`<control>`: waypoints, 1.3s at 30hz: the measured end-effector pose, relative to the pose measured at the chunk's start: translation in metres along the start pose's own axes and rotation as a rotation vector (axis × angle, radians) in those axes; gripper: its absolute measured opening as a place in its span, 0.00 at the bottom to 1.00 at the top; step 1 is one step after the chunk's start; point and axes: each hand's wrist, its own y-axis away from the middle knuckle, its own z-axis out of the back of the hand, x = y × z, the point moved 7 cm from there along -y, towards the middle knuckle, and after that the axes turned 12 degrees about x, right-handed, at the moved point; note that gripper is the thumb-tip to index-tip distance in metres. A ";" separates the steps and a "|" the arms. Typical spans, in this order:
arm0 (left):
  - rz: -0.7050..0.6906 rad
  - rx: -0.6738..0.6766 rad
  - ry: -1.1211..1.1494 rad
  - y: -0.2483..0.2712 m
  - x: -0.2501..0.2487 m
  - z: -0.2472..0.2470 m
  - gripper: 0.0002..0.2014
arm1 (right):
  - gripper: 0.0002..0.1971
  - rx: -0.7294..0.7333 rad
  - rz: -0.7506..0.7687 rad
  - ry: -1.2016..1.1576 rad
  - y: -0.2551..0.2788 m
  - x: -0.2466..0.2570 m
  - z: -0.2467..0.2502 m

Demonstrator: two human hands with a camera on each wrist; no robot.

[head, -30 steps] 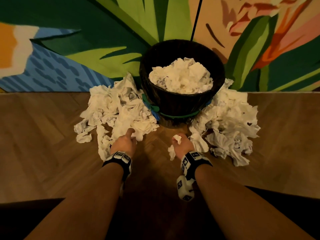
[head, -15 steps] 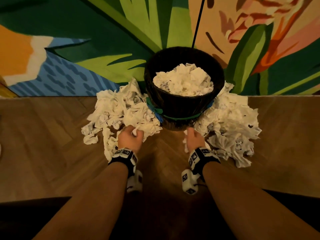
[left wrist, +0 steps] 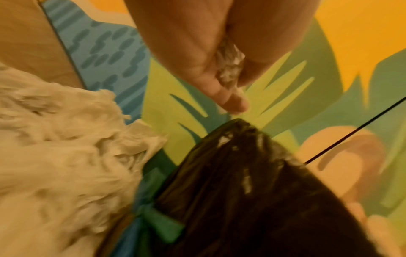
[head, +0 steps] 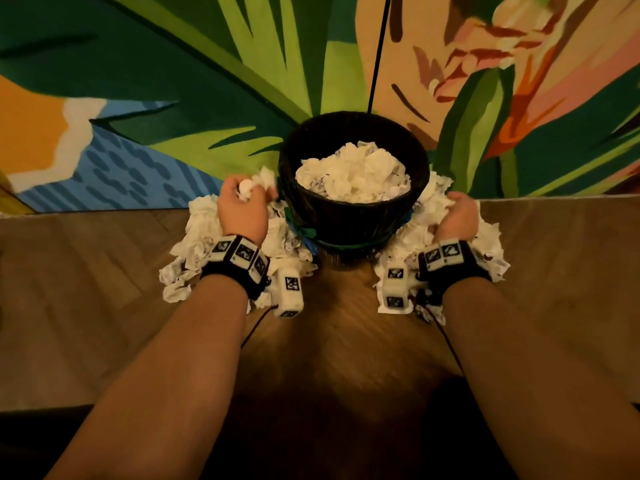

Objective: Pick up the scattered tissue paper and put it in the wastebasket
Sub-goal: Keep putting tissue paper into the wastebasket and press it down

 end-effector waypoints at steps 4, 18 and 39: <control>-0.116 0.018 0.181 -0.016 -0.044 -0.026 0.06 | 0.18 0.130 0.229 -0.017 0.008 0.061 -0.023; -0.156 0.569 -1.088 -0.001 -0.032 -0.134 0.16 | 0.22 0.487 0.718 1.147 0.051 0.047 -0.105; 0.055 0.685 -1.539 -0.009 -0.021 -0.145 0.25 | 0.20 0.507 0.642 1.521 0.045 0.043 -0.122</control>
